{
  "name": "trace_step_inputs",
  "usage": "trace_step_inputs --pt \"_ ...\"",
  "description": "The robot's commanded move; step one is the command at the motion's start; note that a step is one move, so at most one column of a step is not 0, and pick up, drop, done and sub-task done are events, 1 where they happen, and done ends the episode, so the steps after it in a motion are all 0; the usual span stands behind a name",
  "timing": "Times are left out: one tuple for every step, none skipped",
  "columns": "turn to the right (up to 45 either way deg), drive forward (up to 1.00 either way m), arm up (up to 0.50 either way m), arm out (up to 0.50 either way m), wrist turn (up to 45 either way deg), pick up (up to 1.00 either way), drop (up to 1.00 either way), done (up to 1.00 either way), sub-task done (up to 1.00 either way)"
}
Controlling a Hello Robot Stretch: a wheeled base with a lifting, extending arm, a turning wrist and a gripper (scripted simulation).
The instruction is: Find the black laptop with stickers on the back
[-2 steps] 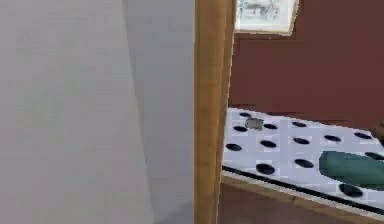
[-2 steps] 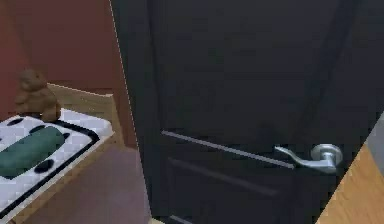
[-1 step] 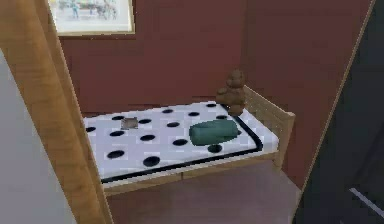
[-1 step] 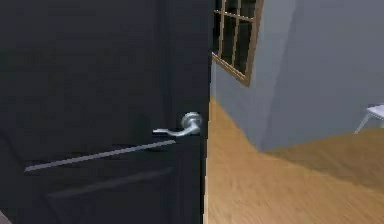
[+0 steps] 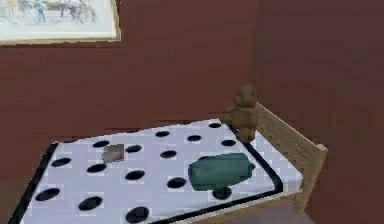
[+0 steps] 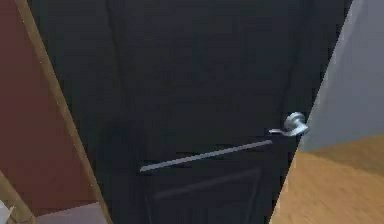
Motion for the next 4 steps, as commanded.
trace_step_inputs --pt "-45.0 0.0 0.0 0.0 0.0 0.0 0.0 0.0 0.0" --pt "-6.0 0.0 0.0 0.0 0.0 0.0 0.0 0.0 0.0" --pt "0.0 0.2 0.0 0.0 0.0 0.0 0.0 0.0 0.0" --pt "-45.0 0.0 0.0 0.0 0.0 0.0 0.0 0.0 0.0"
